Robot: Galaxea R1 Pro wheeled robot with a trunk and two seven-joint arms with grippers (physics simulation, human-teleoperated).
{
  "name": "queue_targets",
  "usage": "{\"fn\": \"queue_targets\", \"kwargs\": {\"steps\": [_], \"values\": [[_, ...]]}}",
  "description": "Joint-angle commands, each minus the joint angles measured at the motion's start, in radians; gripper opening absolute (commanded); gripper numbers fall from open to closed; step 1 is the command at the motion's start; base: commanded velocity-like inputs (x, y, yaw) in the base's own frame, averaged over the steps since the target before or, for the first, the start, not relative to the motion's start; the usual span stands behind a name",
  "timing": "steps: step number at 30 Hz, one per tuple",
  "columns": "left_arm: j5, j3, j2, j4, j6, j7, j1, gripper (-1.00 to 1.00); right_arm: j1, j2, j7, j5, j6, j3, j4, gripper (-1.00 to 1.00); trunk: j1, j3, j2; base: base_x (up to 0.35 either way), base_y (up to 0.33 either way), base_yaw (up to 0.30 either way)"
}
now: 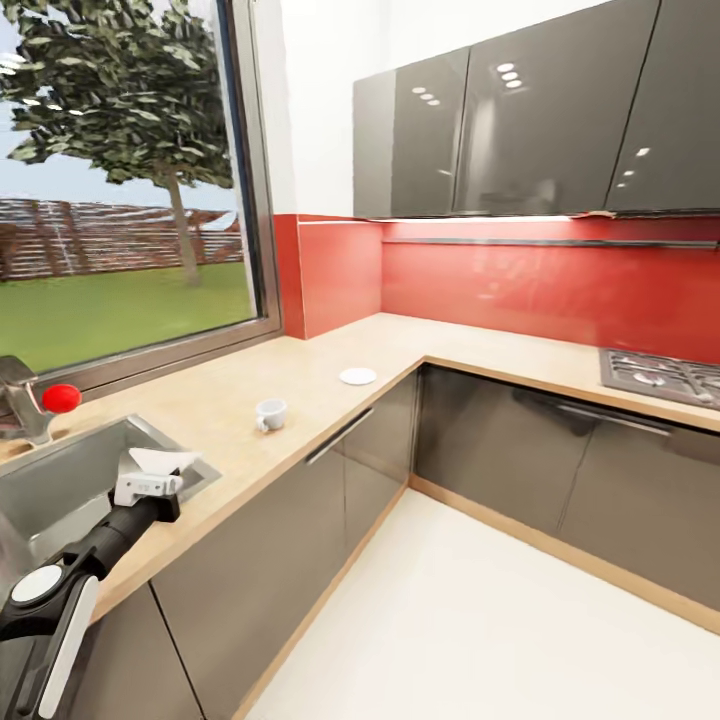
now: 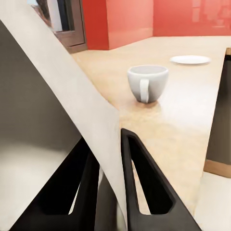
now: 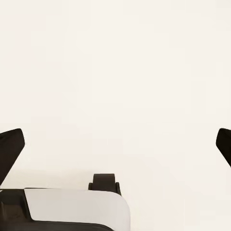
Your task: Set up a coffee station on the kitchen countertop: keep the coffee maker on the countertop, move the bottle of coffee from the kitchen shelf to the counter next to the coffee maker, place a paper coffee filter on top of the coffee maker, put the saucer next to the coffee maker with the coffee cup on the saucer, and place the electric kettle next to the coffee maker.
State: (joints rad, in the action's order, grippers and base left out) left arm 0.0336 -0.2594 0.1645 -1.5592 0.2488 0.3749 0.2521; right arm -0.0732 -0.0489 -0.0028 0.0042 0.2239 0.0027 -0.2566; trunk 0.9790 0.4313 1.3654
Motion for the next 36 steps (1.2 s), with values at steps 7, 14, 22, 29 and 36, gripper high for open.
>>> {"fn": "queue_targets", "kwargs": {"steps": [7, 14, 22, 29, 36], "values": [[0.002, -0.001, 0.0, -0.001, 0.007, 0.006, 0.001, -1.0, 0.0, 0.0, -0.001, 0.0, 0.003, 0.0, 0.0, 1.0, 0.0, 0.001, 0.001, 0.0, 0.0, 0.274], [0.002, -0.001, 0.0, -0.001, 0.007, 0.006, 0.001, -1.0, 0.0, 0.0, -0.001, 0.0, 0.003, 0.0, 0.0, 1.0, 0.0, 0.001, 0.001, -0.016, 0.013, 0.251], [0.002, -0.001, 0.0, -0.001, 0.007, 0.006, 0.001, -1.0, 0.0, 0.001, 0.0, 0.0, 0.003, 0.0, 0.0, 1.0, 0.0, 0.001, 0.001, -0.183, 0.148, 0.119], [0.002, -0.001, -0.001, 0.0, 0.007, 0.006, 0.001, -1.0, 0.0, 0.001, -0.002, 0.001, 0.003, 0.0, 0.0, 1.0, 0.0, 0.001, 0.001, -0.048, 0.037, 0.25], [0.002, -0.001, -0.001, 0.001, 0.007, 0.006, 0.001, -1.0, 0.0, 0.001, -0.002, 0.002, 0.003, 0.0, 0.0, 1.0, 0.0, 0.001, 0.001, -0.003, 0.003, 0.272]]}}
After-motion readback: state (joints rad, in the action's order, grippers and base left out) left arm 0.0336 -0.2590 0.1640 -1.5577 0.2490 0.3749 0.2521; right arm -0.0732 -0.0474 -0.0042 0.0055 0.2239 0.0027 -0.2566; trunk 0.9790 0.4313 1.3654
